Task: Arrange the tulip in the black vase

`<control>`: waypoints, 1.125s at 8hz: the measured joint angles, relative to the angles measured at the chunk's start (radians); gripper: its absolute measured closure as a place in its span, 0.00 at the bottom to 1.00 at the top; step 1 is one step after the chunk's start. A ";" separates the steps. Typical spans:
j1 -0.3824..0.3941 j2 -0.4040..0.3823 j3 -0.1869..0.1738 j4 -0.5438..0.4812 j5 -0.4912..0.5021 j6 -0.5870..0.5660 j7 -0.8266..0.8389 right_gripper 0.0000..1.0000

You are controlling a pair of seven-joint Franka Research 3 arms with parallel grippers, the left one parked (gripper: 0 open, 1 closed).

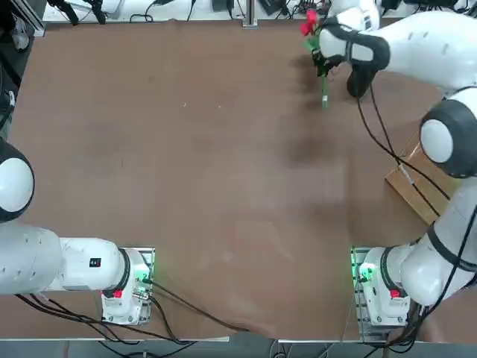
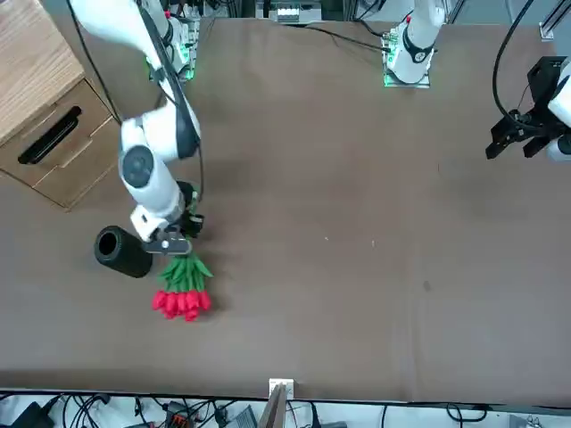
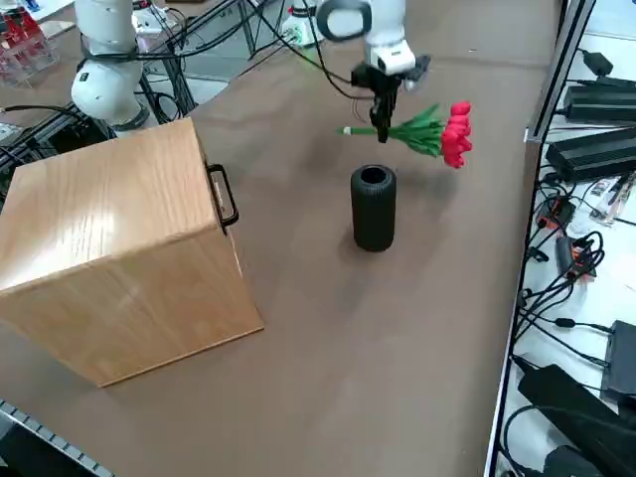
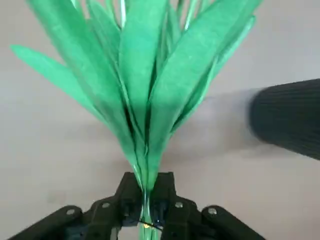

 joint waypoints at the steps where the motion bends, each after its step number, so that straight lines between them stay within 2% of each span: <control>1: -0.001 -0.046 -0.010 0.009 -0.066 -0.054 0.072 0.87; 3: 0.000 -0.090 -0.012 0.049 -0.189 -0.123 0.280 0.87; 5: 0.011 -0.095 -0.010 0.119 -0.291 -0.153 0.469 0.87; 7: 0.036 -0.095 -0.006 0.166 -0.463 -0.275 0.584 0.87; 9: 0.046 -0.096 -0.007 0.201 -0.602 -0.359 0.615 0.87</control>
